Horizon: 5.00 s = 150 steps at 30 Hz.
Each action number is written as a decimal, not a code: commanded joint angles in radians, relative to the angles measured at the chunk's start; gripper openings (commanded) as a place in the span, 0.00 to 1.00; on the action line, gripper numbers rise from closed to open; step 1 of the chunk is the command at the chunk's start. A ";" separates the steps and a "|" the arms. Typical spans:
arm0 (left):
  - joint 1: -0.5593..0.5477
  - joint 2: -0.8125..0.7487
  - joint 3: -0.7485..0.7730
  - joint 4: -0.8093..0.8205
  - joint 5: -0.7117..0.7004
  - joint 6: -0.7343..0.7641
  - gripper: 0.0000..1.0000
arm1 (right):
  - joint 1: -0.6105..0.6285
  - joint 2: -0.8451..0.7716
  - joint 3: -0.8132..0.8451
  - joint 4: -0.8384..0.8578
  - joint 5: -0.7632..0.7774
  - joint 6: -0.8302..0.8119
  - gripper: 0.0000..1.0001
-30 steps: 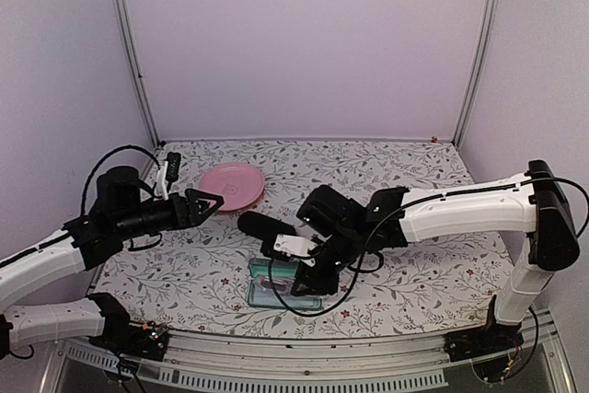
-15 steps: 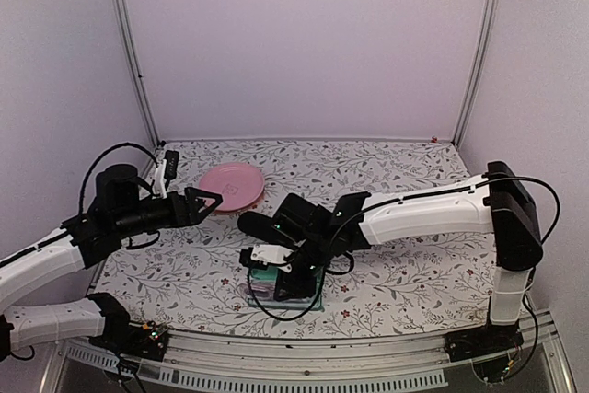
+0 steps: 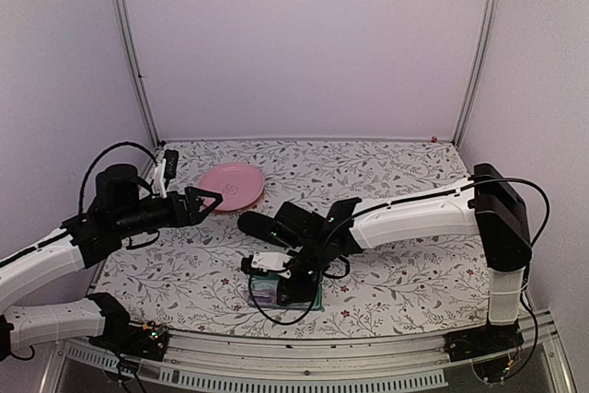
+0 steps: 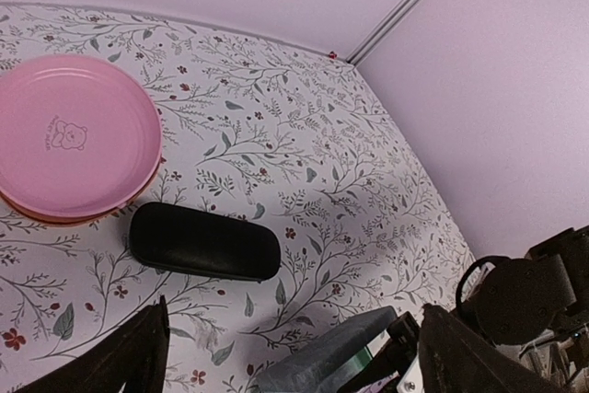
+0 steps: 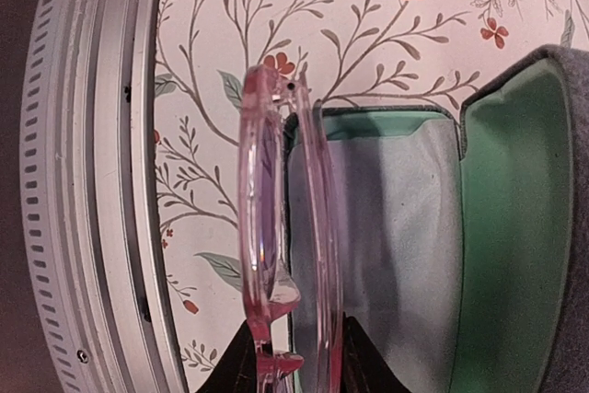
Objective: Organize the sunglasses
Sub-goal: Place the sunglasses in the sunglasses case.
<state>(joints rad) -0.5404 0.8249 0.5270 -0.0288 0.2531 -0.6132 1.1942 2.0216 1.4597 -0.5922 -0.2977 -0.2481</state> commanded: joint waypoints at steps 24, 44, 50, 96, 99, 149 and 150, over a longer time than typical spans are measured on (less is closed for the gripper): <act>0.011 0.043 -0.001 0.047 0.032 -0.004 0.95 | -0.043 -0.053 -0.079 0.041 -0.013 0.004 0.27; 0.011 0.025 -0.019 0.046 0.036 -0.007 0.95 | -0.043 -0.073 -0.088 0.050 -0.060 0.000 0.28; 0.011 0.034 -0.018 0.054 0.043 -0.010 0.95 | -0.043 -0.067 -0.087 0.046 -0.065 -0.004 0.28; 0.011 0.044 -0.043 0.078 0.066 -0.026 0.95 | -0.042 -0.024 -0.024 0.001 -0.020 -0.030 0.44; 0.011 0.051 -0.040 0.081 0.070 -0.027 0.95 | -0.042 -0.029 -0.019 -0.002 -0.009 -0.027 0.44; 0.005 0.042 -0.068 0.096 0.084 -0.046 0.96 | 0.100 -0.165 -0.154 0.164 0.324 0.022 0.83; 0.005 0.040 -0.069 0.096 0.086 -0.047 0.96 | 0.103 -0.161 -0.153 0.165 0.336 0.024 0.85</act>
<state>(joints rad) -0.5404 0.8757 0.4744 0.0410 0.3286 -0.6579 1.2785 1.8618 1.3170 -0.4694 -0.0353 -0.2237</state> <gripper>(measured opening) 0.955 0.831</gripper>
